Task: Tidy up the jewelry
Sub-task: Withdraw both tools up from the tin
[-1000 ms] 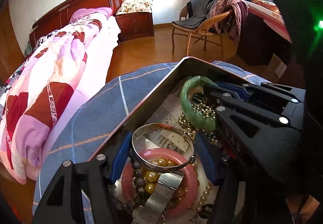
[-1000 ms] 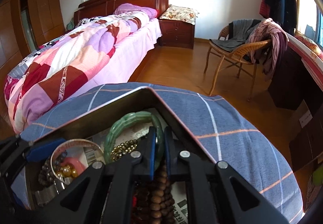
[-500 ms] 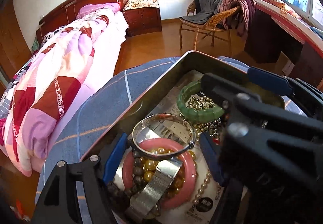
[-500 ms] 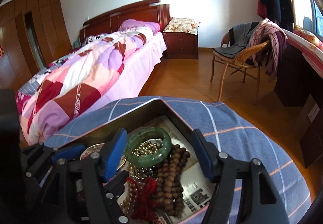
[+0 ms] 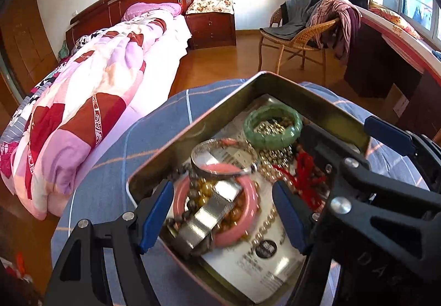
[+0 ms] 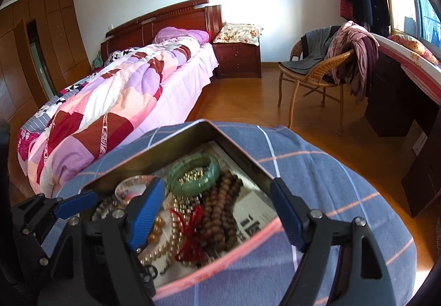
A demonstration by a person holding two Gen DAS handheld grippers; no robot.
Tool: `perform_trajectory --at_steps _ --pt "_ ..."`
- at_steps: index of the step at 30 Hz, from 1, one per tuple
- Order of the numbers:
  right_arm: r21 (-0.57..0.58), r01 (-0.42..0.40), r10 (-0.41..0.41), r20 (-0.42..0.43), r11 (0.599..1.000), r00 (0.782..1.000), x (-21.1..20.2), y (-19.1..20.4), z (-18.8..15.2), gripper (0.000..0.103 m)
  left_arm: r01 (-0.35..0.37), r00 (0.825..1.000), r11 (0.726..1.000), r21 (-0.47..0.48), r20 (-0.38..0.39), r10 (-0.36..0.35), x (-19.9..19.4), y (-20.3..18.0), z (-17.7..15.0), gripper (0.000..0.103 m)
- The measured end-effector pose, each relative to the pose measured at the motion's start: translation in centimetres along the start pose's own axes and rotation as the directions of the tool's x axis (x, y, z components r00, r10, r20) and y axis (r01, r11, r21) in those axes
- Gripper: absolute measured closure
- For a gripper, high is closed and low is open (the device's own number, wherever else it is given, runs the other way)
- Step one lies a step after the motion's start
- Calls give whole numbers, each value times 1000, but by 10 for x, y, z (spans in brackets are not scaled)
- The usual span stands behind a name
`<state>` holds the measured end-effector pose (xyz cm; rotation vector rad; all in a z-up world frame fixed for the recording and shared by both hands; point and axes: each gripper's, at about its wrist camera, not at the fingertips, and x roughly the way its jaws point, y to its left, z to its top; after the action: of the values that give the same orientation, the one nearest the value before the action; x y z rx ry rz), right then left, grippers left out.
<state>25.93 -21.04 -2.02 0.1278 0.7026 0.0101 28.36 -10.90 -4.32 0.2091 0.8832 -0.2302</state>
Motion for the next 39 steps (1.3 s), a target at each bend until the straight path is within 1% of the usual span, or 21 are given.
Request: perform_trajectory --at_steps 3,6,10,19,31,39 --pt "0 4 -4 -25 1000 1000 -4 -1 -5 13 -19 1000 1000 8 3 19 -6 -3 -5 29" --pt "8 6 -6 -33 1000 999 -14 0 -9 13 -40 999 999 17 13 40 -18 -6 -10 29" --pt "2 13 -13 -28 1000 1000 -28 4 -14 13 -51 999 999 8 14 51 -28 -5 -18 29" --pt "31 -7 7 -17 999 1000 -58 10 -31 10 -72 997 997 6 32 72 -58 -8 -37 29" --pt "52 -23 24 -8 998 1000 -103 8 -63 8 -73 997 996 -45 29 74 -94 -10 -81 29" --pt "60 -14 13 26 998 1000 -137 2 -78 8 -74 995 995 -70 68 79 -125 -14 -107 29"
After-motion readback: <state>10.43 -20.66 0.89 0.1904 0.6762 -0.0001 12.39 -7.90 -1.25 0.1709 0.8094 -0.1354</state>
